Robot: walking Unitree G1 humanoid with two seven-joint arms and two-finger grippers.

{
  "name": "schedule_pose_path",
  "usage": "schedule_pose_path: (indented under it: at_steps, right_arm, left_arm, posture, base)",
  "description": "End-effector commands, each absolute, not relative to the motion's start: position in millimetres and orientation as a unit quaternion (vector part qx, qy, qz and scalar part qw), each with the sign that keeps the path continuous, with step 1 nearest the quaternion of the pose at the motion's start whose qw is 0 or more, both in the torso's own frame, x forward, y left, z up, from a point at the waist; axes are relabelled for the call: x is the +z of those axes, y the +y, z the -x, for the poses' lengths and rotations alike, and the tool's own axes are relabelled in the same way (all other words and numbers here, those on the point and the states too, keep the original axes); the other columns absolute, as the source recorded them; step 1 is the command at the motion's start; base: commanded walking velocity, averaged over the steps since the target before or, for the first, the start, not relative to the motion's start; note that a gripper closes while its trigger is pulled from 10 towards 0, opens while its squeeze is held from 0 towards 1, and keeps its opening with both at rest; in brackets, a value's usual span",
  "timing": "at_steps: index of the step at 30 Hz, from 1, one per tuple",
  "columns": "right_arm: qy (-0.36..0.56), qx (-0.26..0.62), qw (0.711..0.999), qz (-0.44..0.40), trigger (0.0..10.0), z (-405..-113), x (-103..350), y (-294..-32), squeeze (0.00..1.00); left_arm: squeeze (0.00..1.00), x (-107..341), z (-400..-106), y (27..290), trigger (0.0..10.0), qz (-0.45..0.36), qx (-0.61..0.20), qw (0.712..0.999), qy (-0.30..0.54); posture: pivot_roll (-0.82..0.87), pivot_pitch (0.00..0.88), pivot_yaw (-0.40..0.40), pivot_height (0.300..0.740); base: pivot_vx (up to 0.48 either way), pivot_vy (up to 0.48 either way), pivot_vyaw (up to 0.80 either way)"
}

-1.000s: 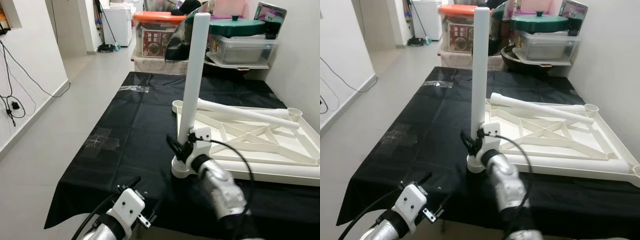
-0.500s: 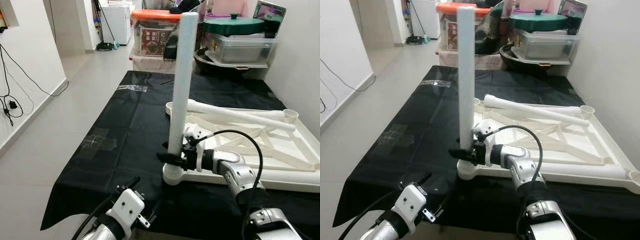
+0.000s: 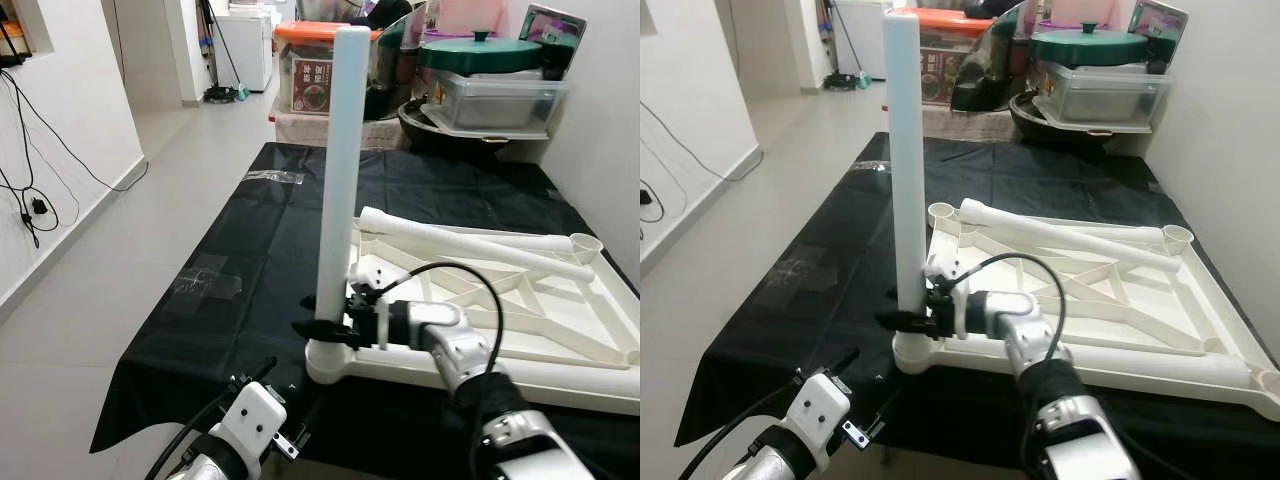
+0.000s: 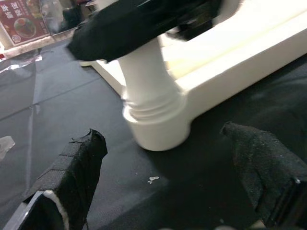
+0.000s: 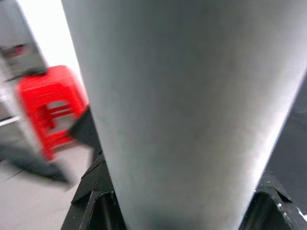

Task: Building children table

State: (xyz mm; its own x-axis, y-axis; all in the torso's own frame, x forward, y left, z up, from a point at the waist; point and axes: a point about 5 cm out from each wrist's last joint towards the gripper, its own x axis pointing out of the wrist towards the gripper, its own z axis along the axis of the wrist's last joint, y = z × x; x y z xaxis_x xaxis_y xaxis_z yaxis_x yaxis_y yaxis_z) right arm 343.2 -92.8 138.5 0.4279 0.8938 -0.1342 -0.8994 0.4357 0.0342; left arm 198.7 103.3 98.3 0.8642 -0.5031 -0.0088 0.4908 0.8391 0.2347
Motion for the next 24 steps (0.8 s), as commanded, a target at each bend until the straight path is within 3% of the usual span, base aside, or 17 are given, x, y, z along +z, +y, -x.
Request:
schedule_pose_path:
  at_steps: [1,2,4,5,6,7,11,12,18,19,20,21,22,24]
  right_arm:
    - [0.088,0.413,0.906,0.008,0.0,-351.4,124.5,-105.0,0.0]
    - [0.088,0.413,0.906,0.008,0.0,-351.4,124.5,-105.0,0.0]
    - [0.088,0.256,0.963,0.008,0.0,-357.9,119.9,-120.3,0.0]
    - [0.088,0.256,0.963,0.008,0.0,-357.9,119.9,-120.3,0.0]
    - [0.092,0.126,0.988,-0.006,0.0,-356.1,115.7,-135.8,0.0]
    - [0.088,0.075,0.993,-0.006,0.0,-352.8,115.6,-142.3,0.0]
    - [0.083,0.003,0.996,-0.015,0.0,-345.2,116.8,-148.5,0.0]
    - [0.079,-0.055,0.994,-0.042,0.0,-334.4,118.0,-146.7,0.0]
    - [0.071,-0.084,0.992,-0.063,0.0,-326.4,120.6,-133.8,0.0]
    - [0.065,-0.063,0.993,-0.08,4.5,-325.8,122.1,-121.8,0.0]
    - [0.054,-0.045,0.994,-0.084,10.0,-325.6,124.8,-112.6,0.0]
    - [0.043,-0.03,0.995,-0.086,10.0,-325.6,126.9,-106.9,0.0]
    - [0.038,0.007,0.994,-0.1,10.0,-325.1,127.4,-97.2,1.0]
    - [0.029,0.025,0.994,-0.099,10.0,-327.6,129.1,-97.0,1.0]
  left_arm:
    - [0.0,98.7,-197.9,102.4,10.0,-0.114,-0.264,0.957,-0.029]
    - [0.0,98.7,-197.9,102.4,10.0,-0.114,-0.264,0.957,-0.029]
    - [0.0,98.7,-198.0,102.7,10.0,-0.114,-0.265,0.957,-0.028]
    - [0.0,98.7,-198.0,102.7,10.0,-0.114,-0.265,0.957,-0.028]
    - [0.0,98.6,-198.2,102.8,10.0,-0.114,-0.266,0.957,-0.028]
    - [0.0,98.5,-198.2,102.8,10.0,-0.114,-0.267,0.957,-0.027]
    - [0.0,98.4,-198.2,103.0,10.0,-0.114,-0.268,0.956,-0.027]
    - [0.0,98.5,-198.4,102.8,10.0,-0.114,-0.268,0.956,-0.027]
    - [0.0,98.6,-198.9,102.7,10.0,-0.114,-0.267,0.956,-0.027]
    - [0.0,98.7,-199.0,103.0,10.0,-0.114,-0.267,0.957,-0.027]
    - [0.0,98.7,-199.1,103.2,10.0,-0.114,-0.267,0.957,-0.027]
    - [0.0,98.7,-199.1,103.4,10.0,-0.114,-0.267,0.957,-0.027]
    - [0.0,98.8,-199.3,103.4,10.0,-0.114,-0.267,0.957,-0.027]
    - [0.0,98.8,-199.2,103.5,10.0,-0.114,-0.267,0.956,-0.027]
  posture:
    - [0.1,0.0,-0.062,0.74]
    - [0.1,0.0,-0.062,0.74]
    - [0.1,0.0,-0.056,0.74]
    - [0.1,0.0,-0.056,0.74]
    - [0.1,0.0,-0.056,0.74]
    - [0.1,0.0,-0.057,0.74]
    - [0.1,0.0,-0.053,0.74]
    - [0.1,0.0,-0.056,0.74]
    - [0.1,0.0,-0.057,0.74]
    - [0.1,0.0,-0.058,0.74]
    - [0.1,0.0,-0.057,0.74]
    - [0.1,0.0,-0.057,0.74]
    - [0.1,0.0,-0.057,0.74]
    - [0.1,0.0,-0.059,0.74]
  base:
    - [0.0,0.0,0.0]
    - [0.0,0.0,0.0]
    - [0.0,0.0,0.0]
    - [0.0,0.0,0.0]
    - [0.0,0.0,0.0]
    - [0.0,0.0,0.0]
    - [0.0,0.0,0.0]
    - [0.0,0.0,0.0]
    - [0.0,0.0,0.0]
    - [0.0,0.0,0.0]
    - [0.0,0.0,0.0]
    - [0.0,0.0,0.0]
    - [0.0,0.0,0.0]
    - [0.0,0.0,0.0]
